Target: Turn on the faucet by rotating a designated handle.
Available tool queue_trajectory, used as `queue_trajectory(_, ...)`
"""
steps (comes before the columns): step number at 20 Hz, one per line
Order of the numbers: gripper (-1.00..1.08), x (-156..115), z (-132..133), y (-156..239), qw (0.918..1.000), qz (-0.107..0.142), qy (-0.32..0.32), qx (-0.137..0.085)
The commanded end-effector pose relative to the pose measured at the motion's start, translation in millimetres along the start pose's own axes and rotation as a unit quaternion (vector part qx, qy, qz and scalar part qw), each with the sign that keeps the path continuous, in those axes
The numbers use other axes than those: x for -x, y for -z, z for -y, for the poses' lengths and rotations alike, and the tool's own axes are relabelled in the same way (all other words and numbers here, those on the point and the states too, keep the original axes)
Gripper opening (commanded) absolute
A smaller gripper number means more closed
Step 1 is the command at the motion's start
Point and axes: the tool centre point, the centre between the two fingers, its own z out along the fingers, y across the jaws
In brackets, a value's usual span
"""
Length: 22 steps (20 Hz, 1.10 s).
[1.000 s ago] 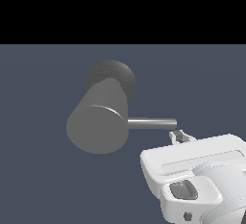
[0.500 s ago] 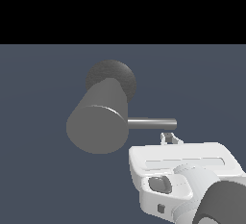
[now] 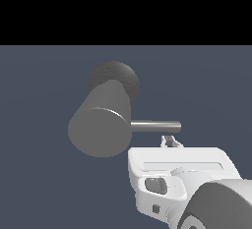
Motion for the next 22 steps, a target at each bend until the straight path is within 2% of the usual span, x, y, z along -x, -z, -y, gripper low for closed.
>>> queue_trajectory(1, -1.00, -0.1, -0.2, -0.3, 1.0000, 0.000, -0.001, -0.001)
queue_trajectory(4, -1.00, -0.1, 0.0, -0.2, 1.0000, 0.000, -0.001, -0.001)
queue_trajectory(22, -1.00, 45.0, 4.3, -0.2, 1.0000, 0.000, -0.001, -0.001)
